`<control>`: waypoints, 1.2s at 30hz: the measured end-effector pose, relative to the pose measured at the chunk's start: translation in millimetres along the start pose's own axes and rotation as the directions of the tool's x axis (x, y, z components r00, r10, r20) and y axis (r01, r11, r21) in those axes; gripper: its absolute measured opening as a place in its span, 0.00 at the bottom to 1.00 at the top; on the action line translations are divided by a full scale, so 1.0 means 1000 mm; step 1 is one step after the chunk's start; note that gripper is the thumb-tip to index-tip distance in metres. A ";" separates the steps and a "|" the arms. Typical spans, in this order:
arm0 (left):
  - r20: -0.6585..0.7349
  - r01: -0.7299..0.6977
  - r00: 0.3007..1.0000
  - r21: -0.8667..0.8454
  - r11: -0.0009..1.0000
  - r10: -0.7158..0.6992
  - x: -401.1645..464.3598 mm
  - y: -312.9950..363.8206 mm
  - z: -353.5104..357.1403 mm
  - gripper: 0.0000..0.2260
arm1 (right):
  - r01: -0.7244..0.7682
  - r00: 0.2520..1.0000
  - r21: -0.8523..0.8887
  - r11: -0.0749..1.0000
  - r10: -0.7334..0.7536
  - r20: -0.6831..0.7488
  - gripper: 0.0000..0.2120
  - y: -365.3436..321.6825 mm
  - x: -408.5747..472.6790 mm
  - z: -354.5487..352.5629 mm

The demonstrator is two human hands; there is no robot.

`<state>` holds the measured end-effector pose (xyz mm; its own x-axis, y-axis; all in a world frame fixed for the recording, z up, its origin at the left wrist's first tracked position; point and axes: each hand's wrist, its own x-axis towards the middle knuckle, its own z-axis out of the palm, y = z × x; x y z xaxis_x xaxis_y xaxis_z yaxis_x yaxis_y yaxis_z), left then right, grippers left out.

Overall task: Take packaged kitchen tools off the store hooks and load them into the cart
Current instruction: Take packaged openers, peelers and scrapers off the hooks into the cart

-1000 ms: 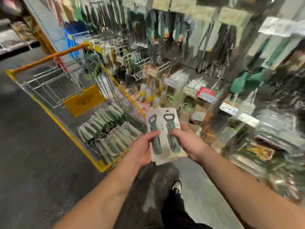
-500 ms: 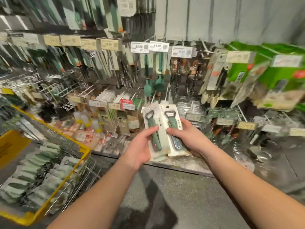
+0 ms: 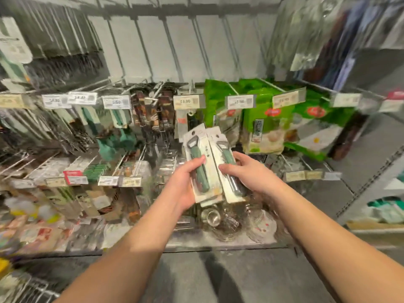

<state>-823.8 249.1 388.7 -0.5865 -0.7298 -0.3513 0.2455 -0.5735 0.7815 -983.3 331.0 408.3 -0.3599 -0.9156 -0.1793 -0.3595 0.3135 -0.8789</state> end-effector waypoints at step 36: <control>0.374 -0.149 0.917 -0.007 0.989 0.141 0.149 0.171 0.151 0.16 | 0.296 0.564 -0.188 0.937 -0.330 -0.757 0.39 -0.110 0.129 -0.187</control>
<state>-985.5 98.9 548.0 -0.7919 -0.6103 -0.0193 0.3355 -0.4613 0.8214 -1151.2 225.9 565.2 -0.7361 -0.4293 0.5233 -0.6048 0.0702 -0.7932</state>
